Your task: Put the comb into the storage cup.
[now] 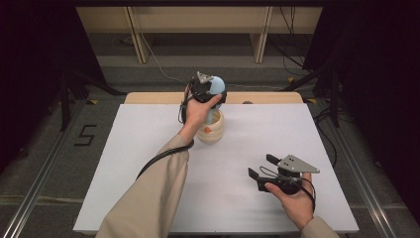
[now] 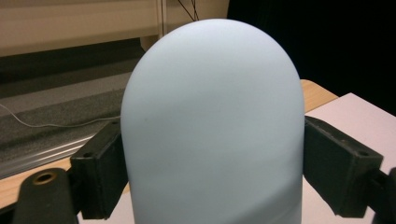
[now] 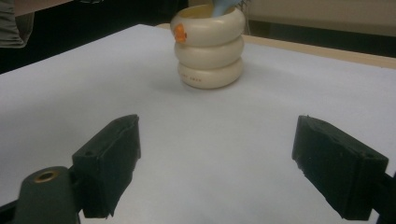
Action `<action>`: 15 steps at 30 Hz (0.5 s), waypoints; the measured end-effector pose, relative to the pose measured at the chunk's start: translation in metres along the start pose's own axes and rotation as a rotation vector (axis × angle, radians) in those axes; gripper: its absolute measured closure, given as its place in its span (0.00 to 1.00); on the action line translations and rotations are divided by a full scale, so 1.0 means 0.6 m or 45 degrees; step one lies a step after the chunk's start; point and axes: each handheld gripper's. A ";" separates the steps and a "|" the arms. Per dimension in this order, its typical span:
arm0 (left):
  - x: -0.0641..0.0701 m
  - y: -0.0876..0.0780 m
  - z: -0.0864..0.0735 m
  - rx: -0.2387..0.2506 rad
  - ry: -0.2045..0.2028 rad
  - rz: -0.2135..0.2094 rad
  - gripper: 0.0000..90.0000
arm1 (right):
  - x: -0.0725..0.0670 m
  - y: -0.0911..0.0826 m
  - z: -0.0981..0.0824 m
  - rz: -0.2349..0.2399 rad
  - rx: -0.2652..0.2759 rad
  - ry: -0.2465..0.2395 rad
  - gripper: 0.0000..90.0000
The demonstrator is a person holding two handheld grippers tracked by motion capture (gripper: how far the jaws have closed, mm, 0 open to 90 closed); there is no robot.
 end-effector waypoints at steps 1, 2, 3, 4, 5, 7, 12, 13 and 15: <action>0.000 -0.001 -0.001 -0.001 0.001 -0.001 0.17 | 0.000 0.000 0.000 0.000 -0.001 -0.001 0.18; -0.001 -0.002 -0.002 -0.001 0.002 -0.001 0.17 | 0.000 0.000 0.000 0.001 -0.002 0.000 0.18; -0.001 -0.003 -0.003 0.000 0.004 -0.002 0.17 | 0.000 0.000 0.000 0.001 -0.003 -0.001 0.18; -0.001 -0.004 -0.004 -0.001 0.006 0.000 0.17 | 0.000 0.001 0.000 0.001 -0.004 -0.001 0.18; 0.000 -0.006 -0.004 -0.006 0.011 -0.001 0.17 | 0.000 0.001 0.000 0.000 -0.003 0.001 0.18; 0.000 -0.010 -0.005 -0.001 0.014 0.001 0.16 | 0.000 0.000 0.000 -0.001 -0.002 0.002 0.18; -0.001 -0.021 0.001 0.017 0.027 -0.005 0.16 | 0.001 0.000 -0.001 -0.003 -0.005 0.004 0.18; -0.001 -0.023 0.003 0.020 0.026 -0.005 0.16 | 0.001 0.000 -0.001 -0.003 -0.003 0.003 0.18; -0.003 -0.028 0.005 0.013 0.038 -0.002 0.15 | 0.001 0.000 0.000 -0.004 -0.001 0.006 0.18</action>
Point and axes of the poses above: each handheld gripper's, and its own axes: y roughly forward along the jaws, z roughly out of its top, x roughly to its right, and after that the axes turned 4 degrees about -z, right-handed
